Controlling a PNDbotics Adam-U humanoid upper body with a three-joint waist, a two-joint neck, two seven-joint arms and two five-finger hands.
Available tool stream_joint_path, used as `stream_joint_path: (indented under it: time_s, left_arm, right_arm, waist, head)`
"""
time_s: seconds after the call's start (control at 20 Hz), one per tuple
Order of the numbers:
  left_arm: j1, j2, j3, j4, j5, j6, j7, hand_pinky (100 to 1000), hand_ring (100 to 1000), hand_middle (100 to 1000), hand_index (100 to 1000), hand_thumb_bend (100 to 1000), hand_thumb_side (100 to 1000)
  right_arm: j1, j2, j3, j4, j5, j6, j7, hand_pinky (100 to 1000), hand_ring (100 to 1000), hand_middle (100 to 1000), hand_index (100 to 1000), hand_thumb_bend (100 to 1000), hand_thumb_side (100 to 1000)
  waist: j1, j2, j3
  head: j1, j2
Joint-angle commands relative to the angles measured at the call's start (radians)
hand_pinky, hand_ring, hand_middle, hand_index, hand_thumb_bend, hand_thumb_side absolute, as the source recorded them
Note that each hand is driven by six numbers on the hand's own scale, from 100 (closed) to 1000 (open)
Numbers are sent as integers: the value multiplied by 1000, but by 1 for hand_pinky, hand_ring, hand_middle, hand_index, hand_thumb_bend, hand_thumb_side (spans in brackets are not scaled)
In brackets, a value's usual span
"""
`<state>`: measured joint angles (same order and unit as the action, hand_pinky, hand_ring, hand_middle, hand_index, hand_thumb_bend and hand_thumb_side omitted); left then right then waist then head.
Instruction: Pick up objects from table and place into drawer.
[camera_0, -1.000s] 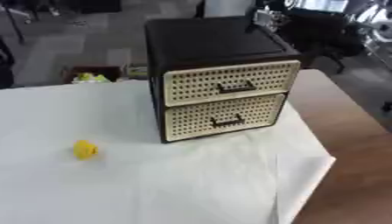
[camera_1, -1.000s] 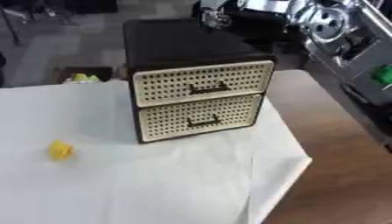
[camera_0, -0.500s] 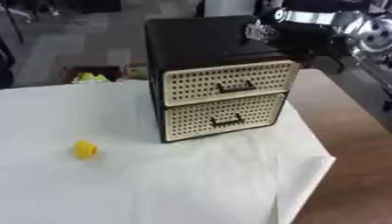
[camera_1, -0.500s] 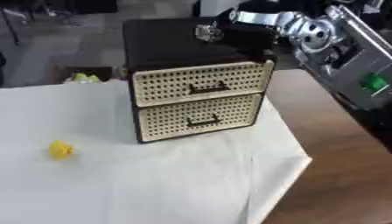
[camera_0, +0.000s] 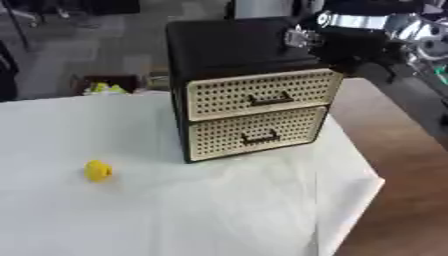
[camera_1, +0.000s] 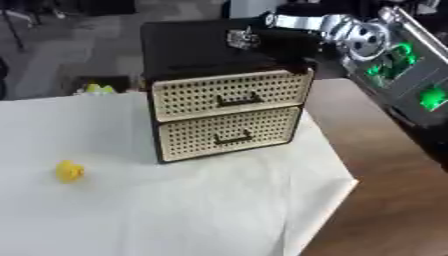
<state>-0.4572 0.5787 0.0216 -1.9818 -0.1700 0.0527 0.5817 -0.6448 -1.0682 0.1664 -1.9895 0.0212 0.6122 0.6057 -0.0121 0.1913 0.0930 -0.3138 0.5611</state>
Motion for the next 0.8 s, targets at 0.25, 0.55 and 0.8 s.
stream_joint_path:
  time_s: [0.25,0.55,0.8]
  left_arm:
    - [-18,21,8,-18,1,-2,-2,775,888,867,905,100,1000]
    - [-19,18,8,-18,1,-4,-2,774,889,867,904,100,1000]
    - [-18,15,7,-18,2,-3,-3,774,889,867,904,100,1000]
  right_arm:
    - [32,-54,-26,-11,-95,-85,62,100,100,100,791,100,1000]
    - [76,-59,-21,-11,-74,-162,54,100,100,100,797,100,1000]
    - [98,-54,-18,-11,-27,-163,37,100,100,100,802,100,1000]
  waist:
    - [1,-14,1]
    - [3,-14,3]
    - [6,-13,4]
  head:
    - [13,3]
    - [16,11]
    - [15,9]
